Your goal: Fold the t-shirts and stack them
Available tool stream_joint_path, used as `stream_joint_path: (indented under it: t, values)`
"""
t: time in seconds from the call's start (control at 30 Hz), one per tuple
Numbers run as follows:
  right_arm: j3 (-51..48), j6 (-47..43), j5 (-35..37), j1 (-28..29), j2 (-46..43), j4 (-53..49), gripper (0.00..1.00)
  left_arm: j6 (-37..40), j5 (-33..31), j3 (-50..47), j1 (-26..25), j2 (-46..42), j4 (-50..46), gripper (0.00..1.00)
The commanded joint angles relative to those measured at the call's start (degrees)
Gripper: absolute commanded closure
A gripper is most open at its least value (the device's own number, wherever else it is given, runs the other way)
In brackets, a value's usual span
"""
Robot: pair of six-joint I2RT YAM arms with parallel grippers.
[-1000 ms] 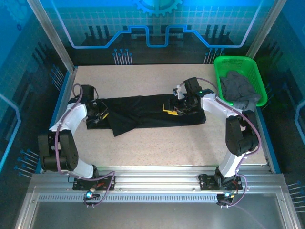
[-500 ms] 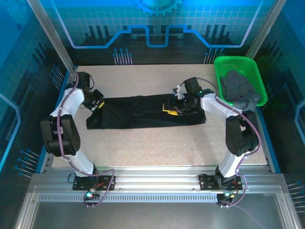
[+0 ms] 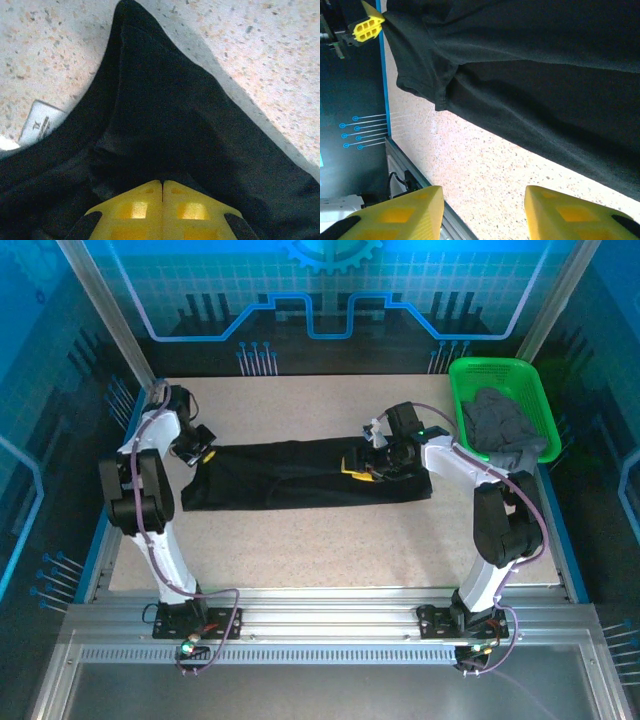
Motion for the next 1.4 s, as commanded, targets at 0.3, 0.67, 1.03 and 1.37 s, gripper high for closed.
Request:
stream_joint_path:
  t: [0.3, 0.67, 1.03, 1.37]
  values:
    - [-3.63, 0.68, 2.69, 0.06, -4.76, -1.46, 0.52, 2.28, -1.29, 4.74, 0.75, 7.81, 1.61, 1.00]
    - [-3.79, 0.16, 9.58, -4.23, -10.18, -3.45, 0.55, -0.96, -8.62, 1.81, 0.62, 0.19, 1.34, 0.54]
    - [14.23, -9.60, 28.19, -12.87, 7.26, -20.54, 0.75, -22.96, -1.49, -18.71, -8.76, -19.08, 7.33, 0.65]
    - [33.21, -11.22, 36.24, -13.98, 28.77, -30.83, 0.76, -32.49, -2.30, -11.48, -12.70, -3.21, 8.74, 0.68]
